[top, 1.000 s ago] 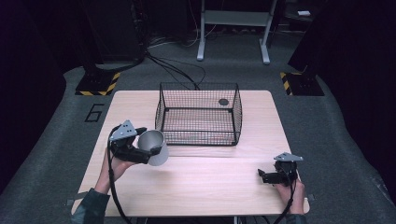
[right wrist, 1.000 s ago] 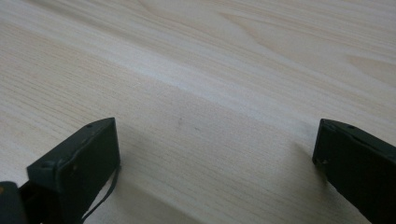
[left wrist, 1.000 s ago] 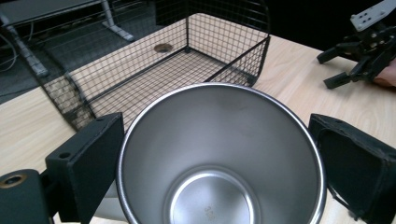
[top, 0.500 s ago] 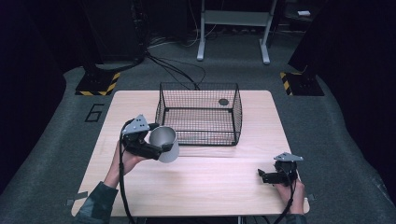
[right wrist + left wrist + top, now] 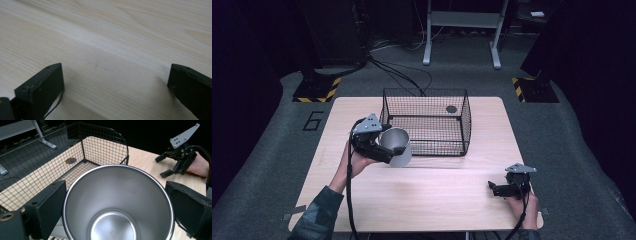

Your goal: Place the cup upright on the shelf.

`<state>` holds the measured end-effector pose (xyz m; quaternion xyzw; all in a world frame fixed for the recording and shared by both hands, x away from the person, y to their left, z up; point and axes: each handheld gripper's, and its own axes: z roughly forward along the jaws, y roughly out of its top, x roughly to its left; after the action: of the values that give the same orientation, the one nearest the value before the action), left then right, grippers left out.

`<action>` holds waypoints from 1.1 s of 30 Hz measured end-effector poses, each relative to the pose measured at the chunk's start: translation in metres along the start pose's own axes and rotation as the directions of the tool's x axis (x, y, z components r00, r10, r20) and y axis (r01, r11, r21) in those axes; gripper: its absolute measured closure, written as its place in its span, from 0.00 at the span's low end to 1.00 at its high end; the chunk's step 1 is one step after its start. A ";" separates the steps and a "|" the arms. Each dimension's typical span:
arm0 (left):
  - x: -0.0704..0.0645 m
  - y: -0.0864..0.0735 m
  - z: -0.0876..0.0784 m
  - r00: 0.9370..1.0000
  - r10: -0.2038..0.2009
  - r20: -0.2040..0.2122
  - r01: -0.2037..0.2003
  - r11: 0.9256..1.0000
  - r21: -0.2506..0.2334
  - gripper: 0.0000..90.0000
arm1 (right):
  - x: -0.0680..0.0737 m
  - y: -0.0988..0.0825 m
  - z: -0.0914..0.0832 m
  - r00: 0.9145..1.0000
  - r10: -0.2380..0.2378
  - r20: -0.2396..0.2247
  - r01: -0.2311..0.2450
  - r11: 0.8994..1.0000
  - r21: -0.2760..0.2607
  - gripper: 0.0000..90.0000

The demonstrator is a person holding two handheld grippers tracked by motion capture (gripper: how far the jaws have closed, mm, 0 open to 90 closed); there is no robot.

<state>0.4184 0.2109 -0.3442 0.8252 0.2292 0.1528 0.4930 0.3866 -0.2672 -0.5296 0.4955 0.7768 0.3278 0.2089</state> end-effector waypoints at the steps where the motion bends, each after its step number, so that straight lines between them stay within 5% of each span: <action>1: 0.000 0.001 0.000 1.000 -0.001 0.000 0.001 1.000 0.000 0.07 | 0.000 0.000 0.000 1.000 0.000 0.000 0.000 1.000 0.000 0.00; 33: 0.040 0.032 0.038 0.999 -0.001 -0.052 0.002 1.000 0.019 0.07 | 0.000 0.000 0.000 1.000 0.000 0.001 0.000 1.000 0.000 0.00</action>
<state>0.4774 0.1907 -0.3329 0.8253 0.2441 0.1717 0.4793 0.3865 -0.2671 -0.5297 0.4957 0.7765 0.3279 0.2091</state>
